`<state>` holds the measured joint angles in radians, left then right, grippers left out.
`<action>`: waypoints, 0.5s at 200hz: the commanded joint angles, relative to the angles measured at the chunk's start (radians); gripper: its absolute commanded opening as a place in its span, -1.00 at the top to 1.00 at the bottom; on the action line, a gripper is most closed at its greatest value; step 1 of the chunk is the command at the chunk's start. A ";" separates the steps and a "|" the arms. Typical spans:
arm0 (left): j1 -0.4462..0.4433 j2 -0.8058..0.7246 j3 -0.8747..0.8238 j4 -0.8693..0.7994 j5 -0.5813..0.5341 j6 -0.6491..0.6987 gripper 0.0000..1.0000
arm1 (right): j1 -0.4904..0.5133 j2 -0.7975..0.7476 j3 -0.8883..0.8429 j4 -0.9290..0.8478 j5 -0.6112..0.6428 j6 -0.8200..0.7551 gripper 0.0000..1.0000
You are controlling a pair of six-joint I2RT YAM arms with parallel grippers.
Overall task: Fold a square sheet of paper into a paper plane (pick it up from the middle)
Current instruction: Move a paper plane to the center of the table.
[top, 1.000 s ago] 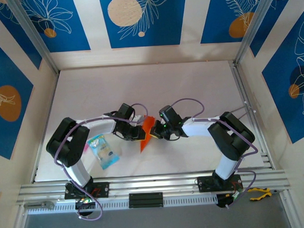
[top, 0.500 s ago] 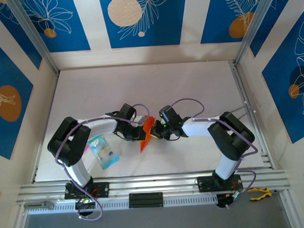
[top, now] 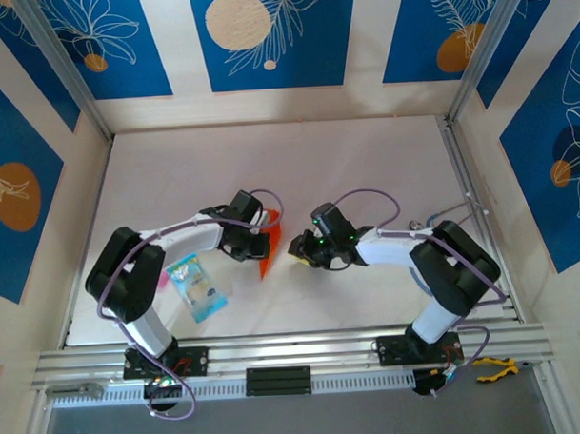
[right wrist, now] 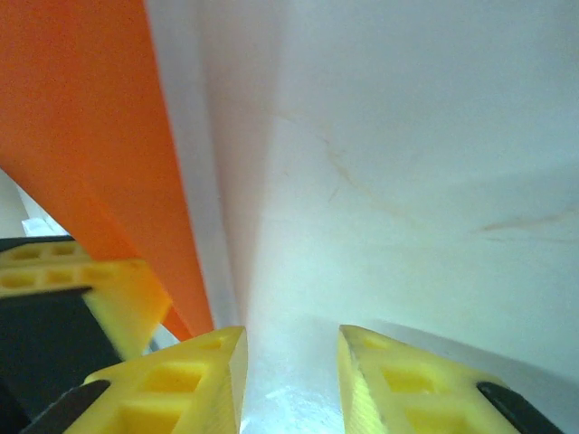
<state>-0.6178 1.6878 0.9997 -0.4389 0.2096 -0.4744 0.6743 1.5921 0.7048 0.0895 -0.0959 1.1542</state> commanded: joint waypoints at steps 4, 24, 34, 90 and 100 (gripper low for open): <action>-0.010 -0.007 0.057 -0.092 -0.160 -0.034 0.76 | -0.027 -0.065 -0.052 -0.033 0.031 0.004 0.35; -0.010 0.034 0.101 -0.144 -0.207 -0.070 0.70 | -0.041 -0.103 -0.082 -0.043 0.036 0.006 0.35; -0.010 0.057 0.123 -0.162 -0.211 -0.079 0.70 | -0.044 -0.119 -0.093 -0.043 0.036 0.007 0.34; -0.018 0.129 0.185 -0.173 -0.214 -0.101 0.68 | -0.059 -0.155 -0.110 -0.028 0.019 0.007 0.34; -0.020 0.131 0.185 -0.166 -0.206 -0.099 0.67 | -0.060 -0.156 -0.110 -0.024 0.018 0.007 0.34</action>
<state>-0.6228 1.7996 1.1492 -0.5716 0.0162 -0.5556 0.6212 1.4563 0.6056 0.0639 -0.0750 1.1545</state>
